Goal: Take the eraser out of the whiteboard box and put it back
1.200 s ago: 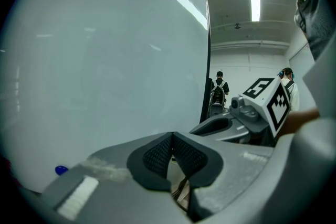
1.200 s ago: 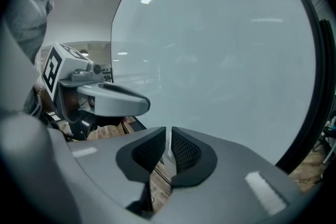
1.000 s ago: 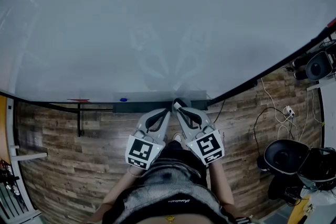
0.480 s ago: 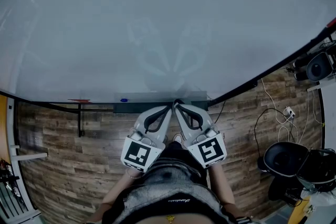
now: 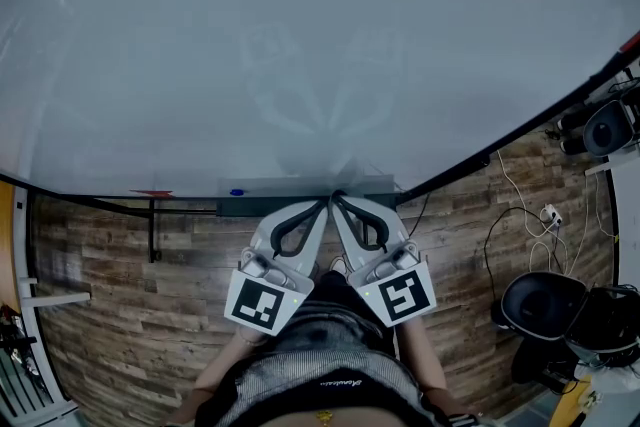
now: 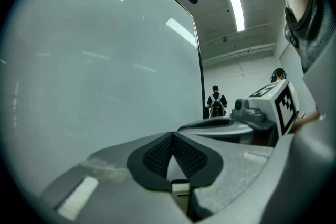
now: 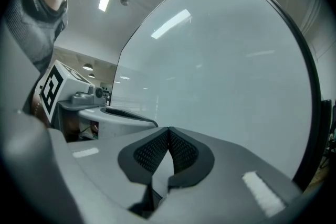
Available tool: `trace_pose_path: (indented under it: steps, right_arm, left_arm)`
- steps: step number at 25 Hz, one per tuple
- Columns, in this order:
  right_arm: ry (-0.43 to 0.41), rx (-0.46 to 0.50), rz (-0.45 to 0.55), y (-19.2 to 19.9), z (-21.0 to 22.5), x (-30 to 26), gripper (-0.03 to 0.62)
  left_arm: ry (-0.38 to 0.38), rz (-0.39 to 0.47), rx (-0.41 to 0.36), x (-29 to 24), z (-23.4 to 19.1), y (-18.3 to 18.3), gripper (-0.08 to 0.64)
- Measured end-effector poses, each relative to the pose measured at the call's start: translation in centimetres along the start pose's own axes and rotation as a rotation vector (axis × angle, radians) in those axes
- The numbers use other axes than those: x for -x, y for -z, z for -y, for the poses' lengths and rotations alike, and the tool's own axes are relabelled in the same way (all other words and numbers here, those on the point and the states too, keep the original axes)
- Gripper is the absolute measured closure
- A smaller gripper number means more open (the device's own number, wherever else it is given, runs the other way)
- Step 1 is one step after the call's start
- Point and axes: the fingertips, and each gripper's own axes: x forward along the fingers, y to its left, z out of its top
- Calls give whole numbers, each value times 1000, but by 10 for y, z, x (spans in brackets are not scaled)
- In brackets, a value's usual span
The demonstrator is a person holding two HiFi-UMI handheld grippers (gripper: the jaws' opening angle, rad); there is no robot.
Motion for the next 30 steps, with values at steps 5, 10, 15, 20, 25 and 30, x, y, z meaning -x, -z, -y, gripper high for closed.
trace_pose_path:
  steps: [5, 10, 15, 20, 25, 30]
  right_arm:
    - [2, -1, 11, -5, -1, 0, 591]
    - [1, 2, 1, -4, 0, 1, 591]
    - [0, 7, 0, -3, 0, 2, 591]
    - [-1, 14, -13, -2, 0, 1, 591]
    - [-3, 22, -22, 0, -1, 2, 591]
    - [-3, 38, -28, 0, 0, 1, 591]
  left_arm:
    - [-9, 0, -12, 2, 0, -2, 559]
    - [-10, 2, -22, 2, 1, -3, 558]
    - [-7, -3, -16, 2, 2, -1, 560]
    - [-4, -5, -16, 2, 1, -1, 558]
    - [-4, -6, -20, 2, 0, 0, 558]
    - [-5, -10, -17, 2, 0, 1, 560]
